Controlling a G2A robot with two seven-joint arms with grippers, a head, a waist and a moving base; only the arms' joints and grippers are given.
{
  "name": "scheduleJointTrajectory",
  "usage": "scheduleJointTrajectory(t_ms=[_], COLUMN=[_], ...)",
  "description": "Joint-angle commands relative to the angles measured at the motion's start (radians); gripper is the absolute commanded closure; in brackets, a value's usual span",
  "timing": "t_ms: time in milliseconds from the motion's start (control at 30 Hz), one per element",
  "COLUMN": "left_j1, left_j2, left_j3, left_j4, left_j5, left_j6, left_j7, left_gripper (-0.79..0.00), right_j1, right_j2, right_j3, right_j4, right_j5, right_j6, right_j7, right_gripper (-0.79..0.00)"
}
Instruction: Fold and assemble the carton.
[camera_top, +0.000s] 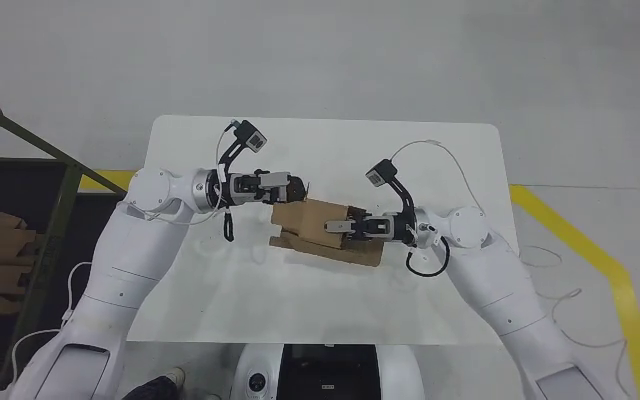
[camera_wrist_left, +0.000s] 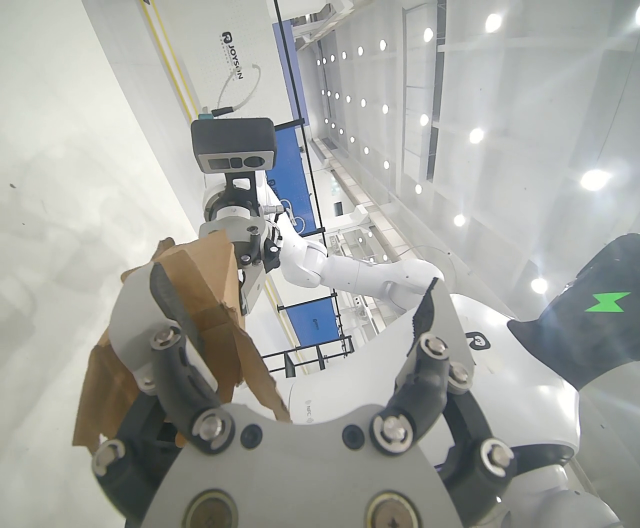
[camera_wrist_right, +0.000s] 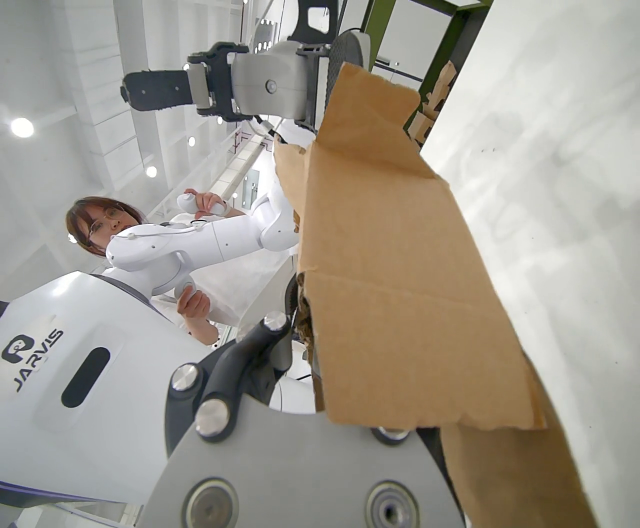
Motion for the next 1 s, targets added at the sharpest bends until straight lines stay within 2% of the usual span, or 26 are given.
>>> scheduleJointTrajectory(t_ms=[0,367,633,967], left_j1=[0.004,0.076,0.112,0.118], left_j2=[0.0,-0.001,0.004,0.0], left_j3=[-0.002,0.001,-0.026,-0.02], left_j4=[-0.001,-0.04,-0.066,-0.072], left_j5=[0.001,-0.044,-0.05,-0.07], left_j6=[-0.002,0.014,0.03,0.033], left_j7=[0.004,0.025,0.039,0.034], left_gripper=[-0.785,-0.785,-0.785,-0.785], right_j1=[-0.004,-0.02,-0.038,-0.04], right_j2=[0.001,0.007,0.013,0.012], right_j3=[0.011,0.043,0.08,0.072], right_j4=[0.007,0.008,0.0,-0.026], right_j5=[0.0,-0.029,-0.084,-0.101], right_j6=[0.004,0.012,-0.001,0.002], right_j7=[-0.029,-0.108,-0.197,-0.2], right_gripper=[0.0,0.0,0.0,0.0])
